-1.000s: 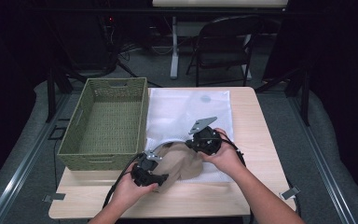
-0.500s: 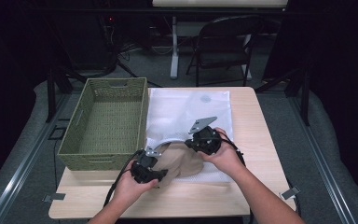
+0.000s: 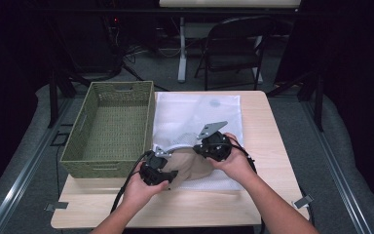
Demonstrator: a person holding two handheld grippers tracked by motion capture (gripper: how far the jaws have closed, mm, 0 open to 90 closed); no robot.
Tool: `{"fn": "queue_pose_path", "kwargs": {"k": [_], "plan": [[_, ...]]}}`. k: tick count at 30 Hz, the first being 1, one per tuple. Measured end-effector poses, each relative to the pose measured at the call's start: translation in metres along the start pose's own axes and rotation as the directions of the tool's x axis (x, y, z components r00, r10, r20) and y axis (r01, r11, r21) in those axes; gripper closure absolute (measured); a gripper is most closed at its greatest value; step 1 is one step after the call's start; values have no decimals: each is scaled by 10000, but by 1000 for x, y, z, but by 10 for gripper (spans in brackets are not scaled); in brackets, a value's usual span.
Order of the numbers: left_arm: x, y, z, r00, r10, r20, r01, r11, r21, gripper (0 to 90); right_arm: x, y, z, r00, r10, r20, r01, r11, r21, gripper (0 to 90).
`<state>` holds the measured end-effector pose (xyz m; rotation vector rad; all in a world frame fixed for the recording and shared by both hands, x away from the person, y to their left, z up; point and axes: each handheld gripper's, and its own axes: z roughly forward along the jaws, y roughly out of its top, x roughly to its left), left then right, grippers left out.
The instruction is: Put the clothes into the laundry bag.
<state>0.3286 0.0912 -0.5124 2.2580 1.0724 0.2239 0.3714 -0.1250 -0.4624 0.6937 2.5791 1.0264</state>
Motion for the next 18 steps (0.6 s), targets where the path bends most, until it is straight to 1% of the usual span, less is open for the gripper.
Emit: {"fn": "queue_pose_path", "kwargs": {"k": [4,6,7,9,10,12,14,15,16,18], "plan": [[0,5,4,9999,-43,-157,42,10000,-36,597,0,0,0,10000,-12,-21,12,10000,-25,887],[0,7,7,9997,-188,-144,186,9997,-125,597,1,1,-1,10000,-36,14,36,10000,-11,887],[0,8,8,9995,-230,-215,227,9996,-156,598,1,1,-1,10000,-18,18,19,10000,-44,887],[0,10,9,9993,-292,-225,287,9994,-204,598,2,1,-1,10000,-56,-4,56,10000,-42,888],[0,11,9,9994,-244,-248,239,9995,-198,598,2,1,-1,10000,-65,-44,64,10000,-50,888],[0,13,11,9991,-365,-230,358,9990,-275,598,2,1,-1,10000,-66,-56,66,10000,-39,888],[1,16,13,9990,-358,-252,351,9990,-264,598,2,2,-1,9999,-88,-66,87,10000,-34,888],[1,16,14,9988,-422,-264,414,9987,-307,598,3,1,0,10000,-58,-51,57,10000,-68,888],[2,17,14,9989,-351,-324,342,9990,-299,598,3,2,0,10000,-61,-59,60,10000,-75,888],[3,19,16,9983,-484,-333,472,9983,-356,598,3,2,0,10000,-50,-67,50,9999,-90,888]]}}
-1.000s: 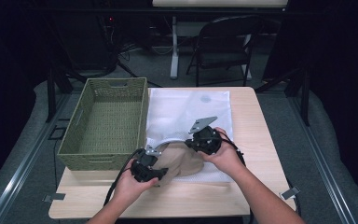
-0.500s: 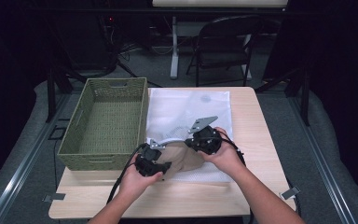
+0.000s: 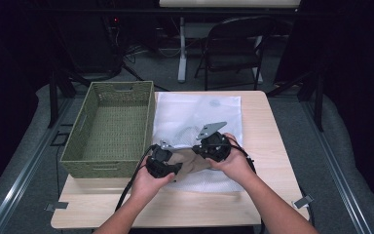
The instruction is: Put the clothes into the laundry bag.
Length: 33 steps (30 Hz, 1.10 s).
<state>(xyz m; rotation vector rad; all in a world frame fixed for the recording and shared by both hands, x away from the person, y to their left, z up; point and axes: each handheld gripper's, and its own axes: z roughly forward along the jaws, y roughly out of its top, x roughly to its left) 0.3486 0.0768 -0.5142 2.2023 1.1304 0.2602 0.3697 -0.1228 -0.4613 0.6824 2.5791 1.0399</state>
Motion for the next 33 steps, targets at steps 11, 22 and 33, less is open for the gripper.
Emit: {"fn": "queue_pose_path", "kwargs": {"k": [11,22,33], "plan": [[4,6,8,9994,-297,-155,295,9994,-166,598,0,1,1,10000,-43,-22,43,10000,57,888],[4,6,19,9987,-224,-454,217,9996,-169,589,0,1,2,10000,-25,-63,26,10000,80,888],[5,2,23,9995,-129,-303,127,9999,-91,425,-1,0,2,10000,26,-44,-26,9999,100,886]]}}
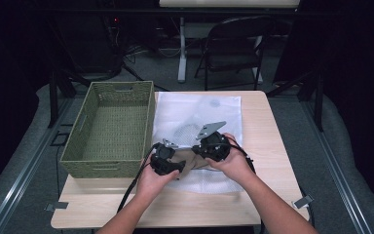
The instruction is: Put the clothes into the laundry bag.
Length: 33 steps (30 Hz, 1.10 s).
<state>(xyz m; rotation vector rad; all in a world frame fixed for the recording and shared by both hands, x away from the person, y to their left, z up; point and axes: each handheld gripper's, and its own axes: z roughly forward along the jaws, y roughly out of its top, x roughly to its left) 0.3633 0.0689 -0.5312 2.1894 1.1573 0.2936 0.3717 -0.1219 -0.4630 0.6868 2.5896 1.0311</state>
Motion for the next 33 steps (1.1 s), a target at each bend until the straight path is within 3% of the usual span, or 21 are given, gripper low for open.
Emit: {"fn": "queue_pose_path", "kwargs": {"k": [9,12,14,18,21,25,33], "plan": [[-6,0,-12,9980,633,-2,-633,9975,-298,383,-2,-1,1,10000,80,22,-80,10000,-22,881],[-7,0,-18,9957,928,65,-924,9950,-384,410,-3,-1,1,10000,75,0,-75,10000,22,879],[-8,-2,-24,9921,1244,-152,-1250,9908,-513,412,-3,-1,1,10000,70,16,-70,10000,4,877],[-8,-5,-32,9902,1394,-79,-1396,9881,-649,406,-3,-3,1,9999,109,29,-109,9999,12,876],[-8,-10,-36,9919,1267,13,-1263,9897,-677,394,-4,-4,1,9999,137,44,-137,9999,-2,876],[-5,-18,-37,9935,1109,252,-1101,9934,-328,384,-4,-4,0,9999,145,60,-145,9999,-41,875],[-2,-33,-23,9949,919,418,-915,9958,-104,340,-2,-4,1,9999,105,62,-105,9999,-14,875]]}}
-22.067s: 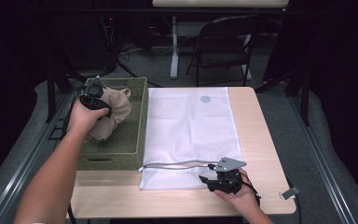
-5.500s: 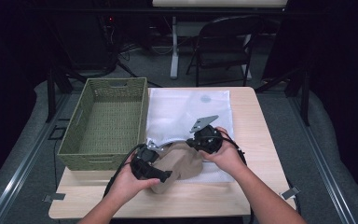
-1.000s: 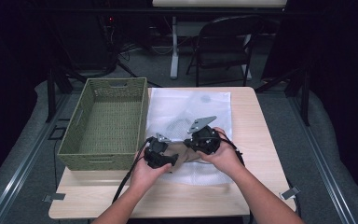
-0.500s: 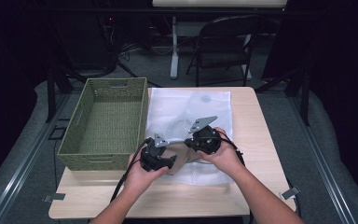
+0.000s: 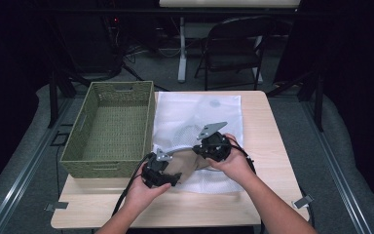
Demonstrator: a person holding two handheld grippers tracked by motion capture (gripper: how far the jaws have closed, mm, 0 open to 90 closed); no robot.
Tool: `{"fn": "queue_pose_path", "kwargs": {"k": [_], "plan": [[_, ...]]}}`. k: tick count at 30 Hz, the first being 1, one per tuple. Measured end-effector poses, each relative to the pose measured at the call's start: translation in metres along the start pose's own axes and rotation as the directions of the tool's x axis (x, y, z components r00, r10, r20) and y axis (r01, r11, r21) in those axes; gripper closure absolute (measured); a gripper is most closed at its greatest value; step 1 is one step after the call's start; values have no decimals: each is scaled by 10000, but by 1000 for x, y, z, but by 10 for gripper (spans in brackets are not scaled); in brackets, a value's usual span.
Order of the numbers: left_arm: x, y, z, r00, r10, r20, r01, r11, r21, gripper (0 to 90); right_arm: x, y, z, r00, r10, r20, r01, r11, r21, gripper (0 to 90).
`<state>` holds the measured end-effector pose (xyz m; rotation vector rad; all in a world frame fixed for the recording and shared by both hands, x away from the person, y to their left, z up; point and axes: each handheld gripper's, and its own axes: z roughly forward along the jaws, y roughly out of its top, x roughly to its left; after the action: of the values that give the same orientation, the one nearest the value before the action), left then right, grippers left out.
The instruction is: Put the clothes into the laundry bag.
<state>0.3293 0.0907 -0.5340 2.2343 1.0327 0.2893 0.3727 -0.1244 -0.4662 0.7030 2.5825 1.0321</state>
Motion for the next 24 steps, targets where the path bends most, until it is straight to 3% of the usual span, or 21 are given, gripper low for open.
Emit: {"fn": "queue_pose_path", "kwargs": {"k": [7,11,21,24], "plan": [[6,-5,11,9991,-420,87,420,9991,-16,346,1,0,0,10000,-19,-8,19,10000,-19,875],[5,-7,12,9996,-275,-76,273,9994,-211,377,1,0,0,10000,-52,-16,52,10000,-18,876],[2,-6,15,9996,-181,-222,177,9997,-184,417,3,1,0,9999,-97,-37,97,10000,15,875],[2,-7,15,9996,-205,-215,200,9995,-227,487,3,1,1,9999,-98,-48,98,9999,19,876]]}}
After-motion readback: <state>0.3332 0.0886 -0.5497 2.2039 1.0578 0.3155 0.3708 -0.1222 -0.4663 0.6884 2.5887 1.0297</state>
